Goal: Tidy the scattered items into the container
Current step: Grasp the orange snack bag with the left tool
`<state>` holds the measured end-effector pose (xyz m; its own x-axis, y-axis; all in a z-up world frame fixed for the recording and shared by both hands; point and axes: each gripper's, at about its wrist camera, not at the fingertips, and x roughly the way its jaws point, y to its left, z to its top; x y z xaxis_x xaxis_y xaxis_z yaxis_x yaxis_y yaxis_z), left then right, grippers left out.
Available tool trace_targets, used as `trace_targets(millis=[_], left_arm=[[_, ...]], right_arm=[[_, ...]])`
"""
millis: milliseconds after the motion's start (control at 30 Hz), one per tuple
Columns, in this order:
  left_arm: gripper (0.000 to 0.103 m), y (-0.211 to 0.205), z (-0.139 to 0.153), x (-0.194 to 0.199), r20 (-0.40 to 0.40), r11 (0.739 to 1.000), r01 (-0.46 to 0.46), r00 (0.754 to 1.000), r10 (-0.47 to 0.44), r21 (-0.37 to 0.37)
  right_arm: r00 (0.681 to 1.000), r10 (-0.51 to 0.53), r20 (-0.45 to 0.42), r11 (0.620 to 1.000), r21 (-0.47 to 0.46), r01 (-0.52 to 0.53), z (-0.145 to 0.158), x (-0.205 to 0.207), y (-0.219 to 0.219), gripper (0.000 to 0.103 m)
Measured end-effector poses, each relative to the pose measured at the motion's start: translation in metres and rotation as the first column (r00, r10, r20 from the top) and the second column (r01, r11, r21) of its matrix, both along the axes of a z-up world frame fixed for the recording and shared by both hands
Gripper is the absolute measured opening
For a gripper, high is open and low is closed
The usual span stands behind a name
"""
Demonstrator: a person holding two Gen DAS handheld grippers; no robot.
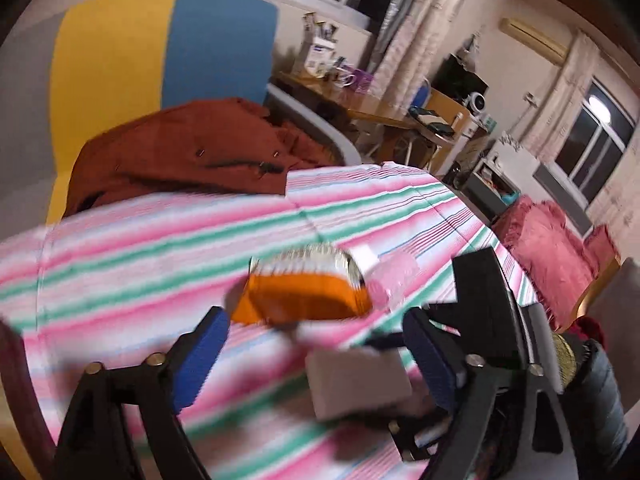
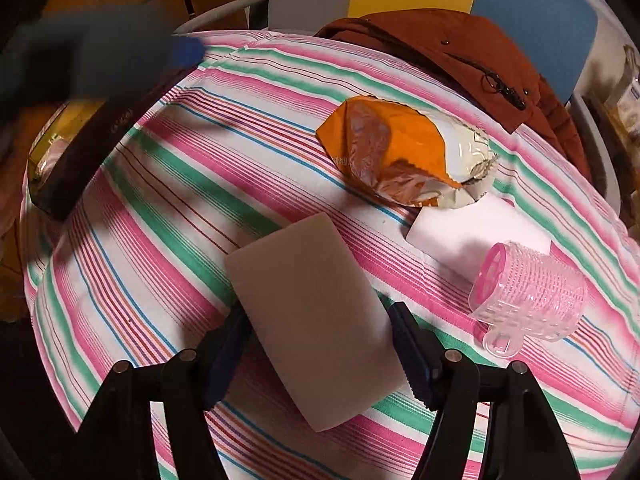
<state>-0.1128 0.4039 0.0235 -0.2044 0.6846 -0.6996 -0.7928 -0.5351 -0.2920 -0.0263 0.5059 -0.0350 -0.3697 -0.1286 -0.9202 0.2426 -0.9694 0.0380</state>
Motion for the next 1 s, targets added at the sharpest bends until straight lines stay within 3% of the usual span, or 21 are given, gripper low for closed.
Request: trace_targets(millis=[133,233,400,700,900,1000], left_arm=[[0.103,0.017,-0.007,-0.021,0.046,0.999,0.044,0.998,-0.044,0.012],[0.103,0.021,-0.009,-0.033,0.025,0.999,0.037,0.999,-0.037,0.016],[0.103,0.037,-0.027,-0.059,0.139,0.998,0.058,0.989,-0.059,0.010],[0.103,0.064,-0.045,-0.056,0.162,0.984,0.179,0.972,-0.173,-0.022],[0.103,0.071,-0.062,-0.056,0.178,0.981,0.183,0.969,-0.169,-0.062],[0.096,0.068,-0.068,-0.058,0.191,0.984,0.165,0.970,-0.150,-0.069]], right_arm=[[1.000,-0.017,0.004,0.999,-0.046,0.018,0.001,0.004,0.006,0.071],[1.000,-0.024,0.004,0.997,-0.071,0.024,0.001,0.004,0.008,0.071],[1.000,-0.016,0.005,0.996,-0.084,0.017,-0.003,-0.001,0.005,0.072],[1.000,0.005,0.007,0.999,-0.050,-0.005,-0.002,0.005,0.005,0.072],[1.000,0.013,0.007,1.000,-0.027,-0.013,-0.003,0.006,0.002,0.073],[1.000,0.017,0.008,1.000,-0.008,-0.017,-0.005,0.007,0.000,0.073]])
